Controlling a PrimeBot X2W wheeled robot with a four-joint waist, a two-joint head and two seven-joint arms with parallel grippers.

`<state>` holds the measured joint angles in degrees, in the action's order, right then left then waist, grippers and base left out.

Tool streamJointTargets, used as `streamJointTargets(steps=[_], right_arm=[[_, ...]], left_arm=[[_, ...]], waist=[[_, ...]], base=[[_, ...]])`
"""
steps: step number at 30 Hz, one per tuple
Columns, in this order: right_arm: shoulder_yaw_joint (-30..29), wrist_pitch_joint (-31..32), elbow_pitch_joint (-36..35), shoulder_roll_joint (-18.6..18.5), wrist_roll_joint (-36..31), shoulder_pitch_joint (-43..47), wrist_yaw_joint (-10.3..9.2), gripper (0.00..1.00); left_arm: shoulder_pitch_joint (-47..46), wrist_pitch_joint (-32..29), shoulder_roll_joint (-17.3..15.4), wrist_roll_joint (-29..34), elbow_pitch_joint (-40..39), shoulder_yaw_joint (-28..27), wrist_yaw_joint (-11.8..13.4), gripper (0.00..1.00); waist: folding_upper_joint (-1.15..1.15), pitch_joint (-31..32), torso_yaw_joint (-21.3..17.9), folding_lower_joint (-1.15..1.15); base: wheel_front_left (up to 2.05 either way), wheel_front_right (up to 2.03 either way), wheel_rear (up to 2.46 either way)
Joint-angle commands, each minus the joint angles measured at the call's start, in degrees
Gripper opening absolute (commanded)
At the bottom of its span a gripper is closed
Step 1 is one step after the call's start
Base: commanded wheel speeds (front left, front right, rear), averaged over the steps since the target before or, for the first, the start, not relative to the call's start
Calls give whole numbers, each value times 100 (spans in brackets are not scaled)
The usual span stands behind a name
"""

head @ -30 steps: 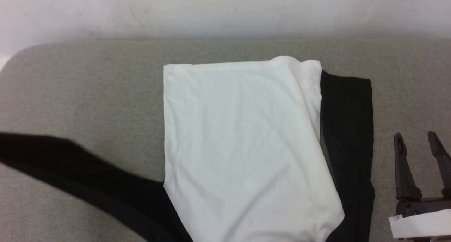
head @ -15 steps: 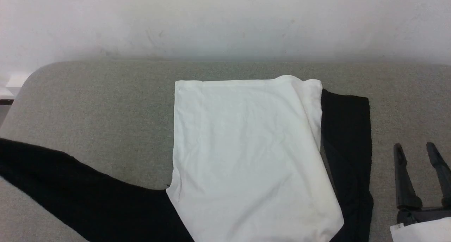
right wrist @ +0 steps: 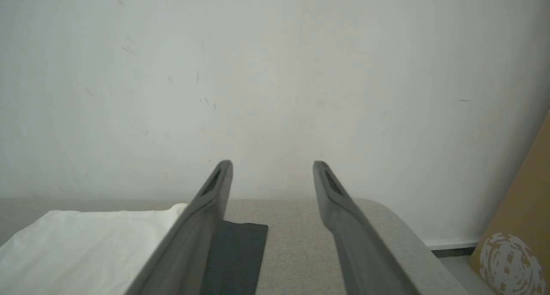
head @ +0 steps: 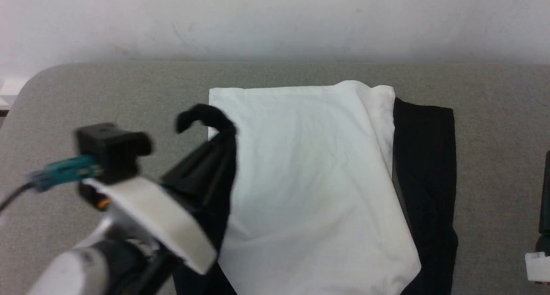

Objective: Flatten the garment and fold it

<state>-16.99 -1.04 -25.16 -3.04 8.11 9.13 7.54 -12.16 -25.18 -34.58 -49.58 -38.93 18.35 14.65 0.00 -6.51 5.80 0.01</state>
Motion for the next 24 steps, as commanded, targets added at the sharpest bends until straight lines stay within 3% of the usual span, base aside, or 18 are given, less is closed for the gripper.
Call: streamJointTargets(steps=[1, 8, 11, 17, 24], right_arm=[[-50, 16, -34, 16, -4, -92, -5, 100], [-235, 15, -56, 16, 113, -173, -5, 100], [-249, -16, -37, 16, 167, -187, -5, 100], [-256, -94, 30, 16, 255, -203, -5, 100], [-97, -173, 134, 16, 281, -316, -5, 100]], left_arm=[[-292, -76, 233, 175, 162, 349, -63, 0], [-1191, -338, 1674, 1179, 1761, 2607, -398, 0], [-1222, -314, 2107, 1451, 2582, 3319, -606, 0], [-1196, -116, 2872, 1486, 3750, 4029, -896, 0], [-1404, 54, 3095, 1505, 4991, 4387, -1131, 0]], waist=[[0, -53, -15, -1], [0, -323, -151, -1], [0, -465, -255, -1], [0, -751, -429, -1], [0, -944, -551, -1]], base=[[0, 0, 0], [0, 0, 0], [0, 0, 0], [0, 0, 0], [0, 0, 0]])
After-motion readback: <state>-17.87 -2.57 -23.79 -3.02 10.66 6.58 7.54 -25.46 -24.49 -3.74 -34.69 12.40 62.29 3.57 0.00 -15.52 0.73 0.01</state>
